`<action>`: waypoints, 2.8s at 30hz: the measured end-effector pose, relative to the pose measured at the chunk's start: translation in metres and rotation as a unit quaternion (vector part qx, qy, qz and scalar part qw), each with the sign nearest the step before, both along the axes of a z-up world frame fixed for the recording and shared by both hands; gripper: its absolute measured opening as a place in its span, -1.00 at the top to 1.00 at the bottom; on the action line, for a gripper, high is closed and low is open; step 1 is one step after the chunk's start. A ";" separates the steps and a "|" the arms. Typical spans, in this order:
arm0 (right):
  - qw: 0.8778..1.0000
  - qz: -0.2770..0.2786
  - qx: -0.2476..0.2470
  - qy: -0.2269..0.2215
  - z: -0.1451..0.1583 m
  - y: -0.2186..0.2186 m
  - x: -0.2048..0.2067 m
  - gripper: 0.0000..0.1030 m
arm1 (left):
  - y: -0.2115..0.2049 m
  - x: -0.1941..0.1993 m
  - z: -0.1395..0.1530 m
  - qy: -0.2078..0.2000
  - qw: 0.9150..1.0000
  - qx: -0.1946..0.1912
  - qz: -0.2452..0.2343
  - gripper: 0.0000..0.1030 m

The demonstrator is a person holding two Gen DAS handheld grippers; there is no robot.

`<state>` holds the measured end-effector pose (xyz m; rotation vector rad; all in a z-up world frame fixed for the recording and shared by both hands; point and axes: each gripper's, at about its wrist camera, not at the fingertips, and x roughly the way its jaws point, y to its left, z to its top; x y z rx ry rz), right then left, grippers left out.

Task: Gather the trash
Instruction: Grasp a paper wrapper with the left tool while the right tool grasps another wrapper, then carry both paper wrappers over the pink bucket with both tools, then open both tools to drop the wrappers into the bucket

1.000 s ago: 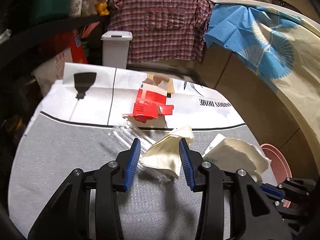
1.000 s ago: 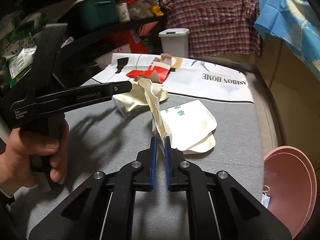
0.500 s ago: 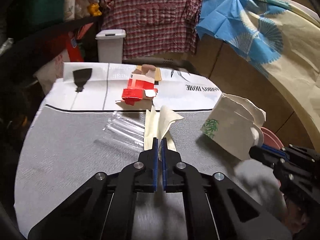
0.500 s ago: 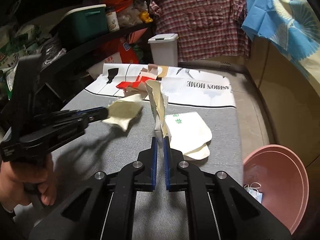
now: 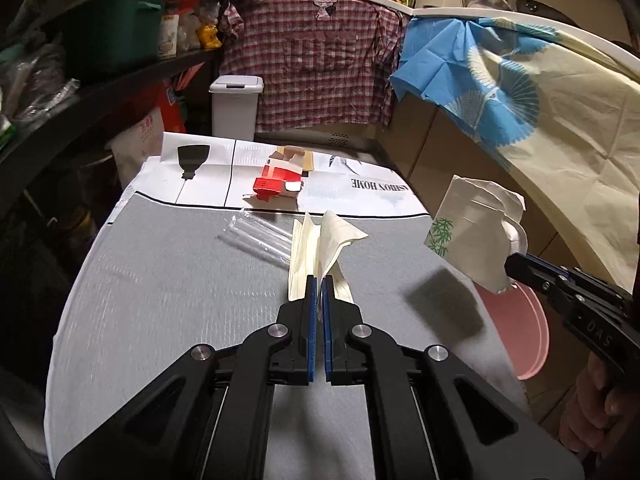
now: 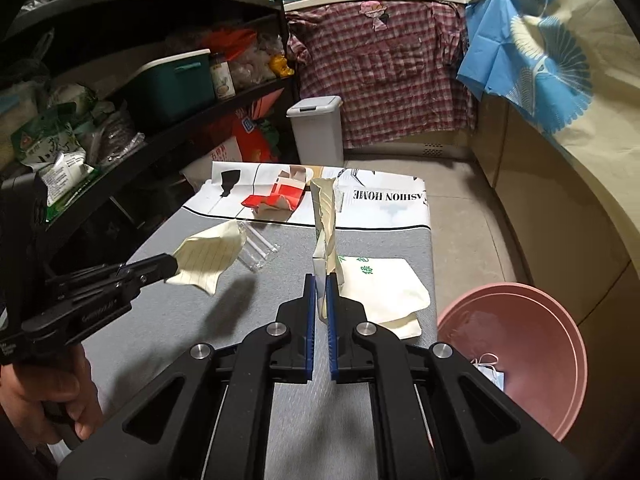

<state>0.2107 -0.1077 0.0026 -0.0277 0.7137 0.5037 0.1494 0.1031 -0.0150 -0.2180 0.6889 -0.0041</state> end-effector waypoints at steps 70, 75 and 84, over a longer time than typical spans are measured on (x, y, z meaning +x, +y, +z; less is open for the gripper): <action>0.983 -0.182 0.012 0.034 -0.016 -0.197 0.035 0.91 | -0.221 0.039 -0.037 0.008 0.986 -0.005 -0.166 0.95; 0.983 -0.180 0.008 0.039 -0.021 -0.197 0.036 0.89 | -0.226 0.044 -0.041 0.014 0.985 -0.004 -0.172 0.95; 0.978 -0.198 0.006 0.067 -0.031 -0.206 0.042 0.17 | -0.208 0.044 -0.033 0.015 0.984 -0.035 -0.176 0.31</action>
